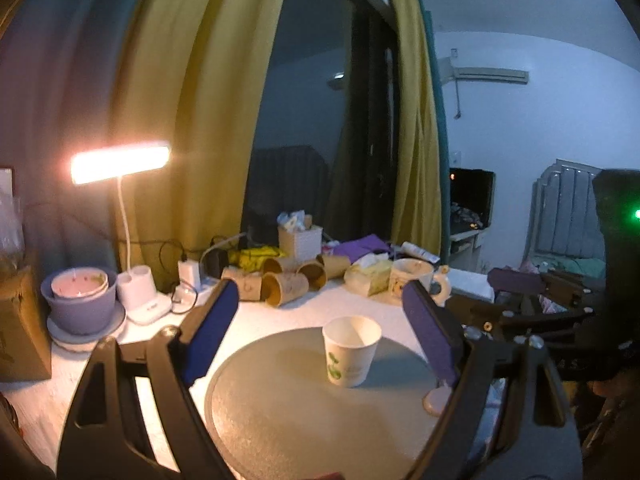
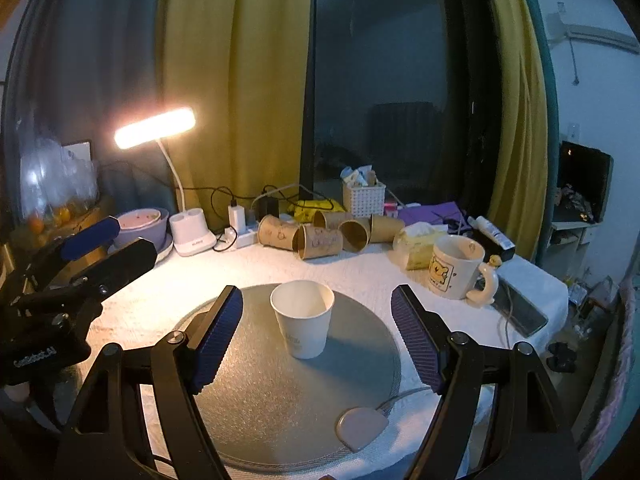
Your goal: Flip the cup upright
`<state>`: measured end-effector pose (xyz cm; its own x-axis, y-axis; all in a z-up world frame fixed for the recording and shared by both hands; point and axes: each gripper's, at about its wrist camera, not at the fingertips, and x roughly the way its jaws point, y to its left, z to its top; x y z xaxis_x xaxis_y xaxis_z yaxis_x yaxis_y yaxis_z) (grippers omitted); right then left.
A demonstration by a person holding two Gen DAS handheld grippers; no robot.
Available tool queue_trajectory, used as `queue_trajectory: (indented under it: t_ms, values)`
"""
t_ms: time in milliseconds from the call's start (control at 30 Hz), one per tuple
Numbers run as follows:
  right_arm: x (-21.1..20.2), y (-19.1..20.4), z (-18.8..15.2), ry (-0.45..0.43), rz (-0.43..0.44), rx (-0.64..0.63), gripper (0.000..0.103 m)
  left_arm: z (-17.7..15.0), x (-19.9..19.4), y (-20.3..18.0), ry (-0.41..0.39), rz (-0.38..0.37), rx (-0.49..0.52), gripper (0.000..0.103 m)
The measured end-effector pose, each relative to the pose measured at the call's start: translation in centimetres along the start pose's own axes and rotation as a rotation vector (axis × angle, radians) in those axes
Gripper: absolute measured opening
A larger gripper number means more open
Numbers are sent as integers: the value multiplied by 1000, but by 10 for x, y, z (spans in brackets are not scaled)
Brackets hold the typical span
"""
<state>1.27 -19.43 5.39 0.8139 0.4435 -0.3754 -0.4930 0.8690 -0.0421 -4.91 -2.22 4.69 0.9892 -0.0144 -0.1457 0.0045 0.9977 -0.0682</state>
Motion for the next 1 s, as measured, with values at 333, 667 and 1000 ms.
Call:
queue_trajectory:
  t_ms: [333,667,1000]
  values:
    - [-19,4,12,-31,-3,5,80,10,-11,-9,-8,-25,6,85]
    - [-33,3,21,-64,-29,22,80,25,-19,-8,-2,1,13,89]
    - [-25,-6,18,-45,-32,37,80,28,-16,1,0,24,-6,97]
